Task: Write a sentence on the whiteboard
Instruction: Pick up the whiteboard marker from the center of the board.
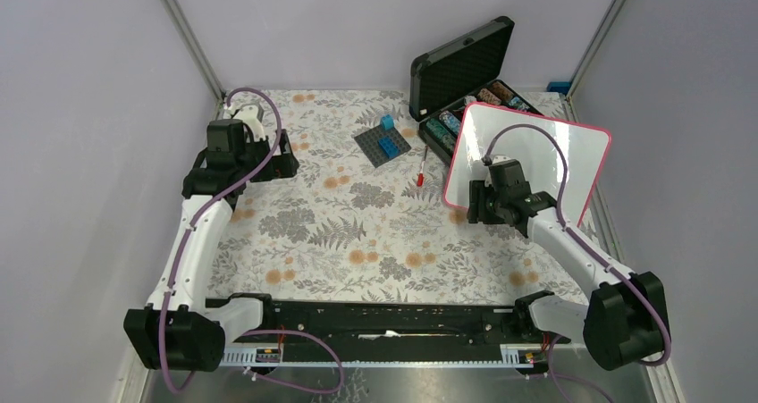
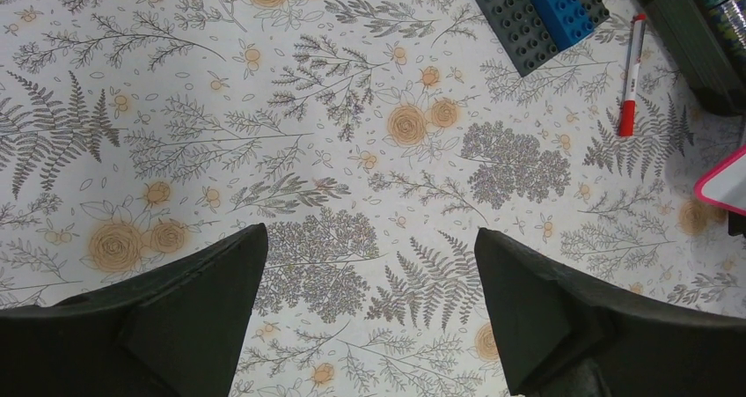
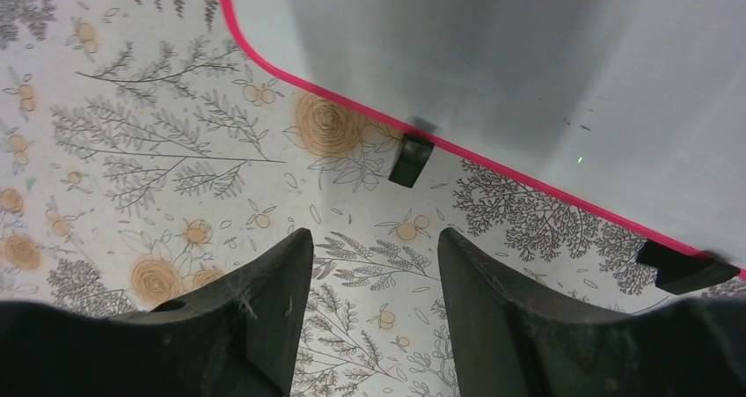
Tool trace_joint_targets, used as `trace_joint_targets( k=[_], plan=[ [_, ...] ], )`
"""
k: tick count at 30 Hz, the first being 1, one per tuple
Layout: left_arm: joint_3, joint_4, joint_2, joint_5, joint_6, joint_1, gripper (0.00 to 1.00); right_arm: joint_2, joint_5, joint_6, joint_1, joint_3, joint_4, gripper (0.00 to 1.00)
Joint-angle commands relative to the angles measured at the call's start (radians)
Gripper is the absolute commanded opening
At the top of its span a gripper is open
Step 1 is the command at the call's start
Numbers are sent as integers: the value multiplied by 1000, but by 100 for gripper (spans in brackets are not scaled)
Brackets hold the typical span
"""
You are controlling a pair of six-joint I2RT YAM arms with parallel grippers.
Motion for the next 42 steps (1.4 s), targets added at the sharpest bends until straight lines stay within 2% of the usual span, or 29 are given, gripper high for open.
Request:
trace_joint_targets(
  k=[1, 15, 21, 24, 29, 36, 40, 42],
  plan=[
    [12, 67, -19, -23, -28, -3, 99, 25, 82, 70, 9, -33, 68, 59],
    [11, 89, 27, -7, -13, -15, 99, 122, 111, 123, 9, -63, 198, 50],
    [21, 98, 63, -1, -14, -55, 99, 188, 120, 141, 9, -35, 217, 49],
    [25, 120, 105, 2, -19, -120, 99, 213, 132, 159, 10, -25, 217, 48],
    [36, 227, 210, 76, -42, -248, 99, 270, 147, 174, 9, 1, 198, 38],
    [135, 421, 463, -81, -93, -501, 99, 280, 151, 180, 9, 7, 192, 15],
    [270, 484, 648, -138, -141, -569, 95, 277, 163, 186, 10, 6, 189, 2],
    [336, 499, 731, -163, -147, -599, 92, 274, 168, 187, 9, 4, 188, 0]
  ],
)
